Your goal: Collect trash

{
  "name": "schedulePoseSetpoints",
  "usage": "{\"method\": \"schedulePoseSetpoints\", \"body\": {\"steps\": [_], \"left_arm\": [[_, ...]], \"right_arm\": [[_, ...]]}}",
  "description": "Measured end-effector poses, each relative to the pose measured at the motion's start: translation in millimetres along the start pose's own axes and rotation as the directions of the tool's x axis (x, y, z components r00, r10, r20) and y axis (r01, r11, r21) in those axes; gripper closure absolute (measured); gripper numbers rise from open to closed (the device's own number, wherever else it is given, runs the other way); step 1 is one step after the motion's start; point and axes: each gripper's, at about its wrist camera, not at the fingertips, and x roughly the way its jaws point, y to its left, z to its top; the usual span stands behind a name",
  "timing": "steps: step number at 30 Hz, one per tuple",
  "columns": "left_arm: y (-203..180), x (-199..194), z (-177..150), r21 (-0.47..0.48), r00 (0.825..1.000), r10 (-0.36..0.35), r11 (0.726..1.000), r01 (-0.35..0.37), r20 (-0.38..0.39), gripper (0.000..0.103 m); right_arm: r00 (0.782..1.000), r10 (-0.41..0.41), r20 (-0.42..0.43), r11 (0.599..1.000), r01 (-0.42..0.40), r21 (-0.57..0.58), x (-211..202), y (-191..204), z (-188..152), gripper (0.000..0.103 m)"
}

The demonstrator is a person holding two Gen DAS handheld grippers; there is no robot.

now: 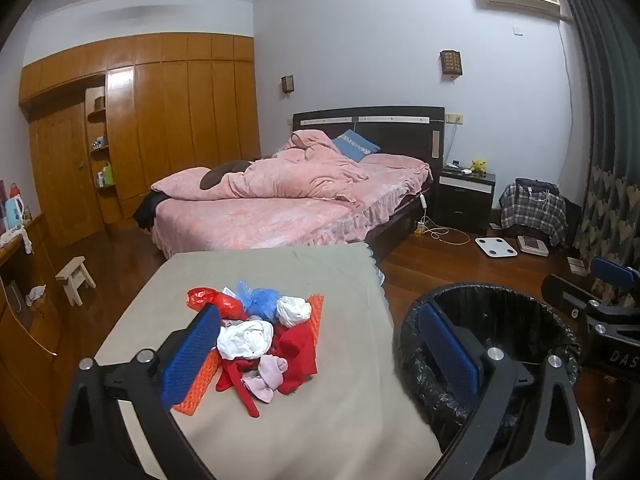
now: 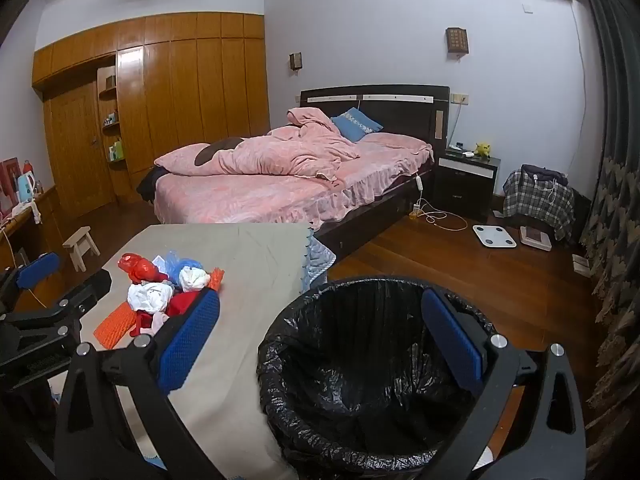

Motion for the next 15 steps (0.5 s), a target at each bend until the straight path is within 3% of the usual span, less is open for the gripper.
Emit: {"method": "schedulePoseSetpoints", "body": {"steps": [15], "left_arm": [[0.4,-0.1,0.2,-0.006,1.0,-0.002,1.0,0.002,0.013,0.006]], "right_arm": [[1.0,-0.001,0.001,1.0,0.001,0.002,-0.4,0.5,0.8,0.005]]}}
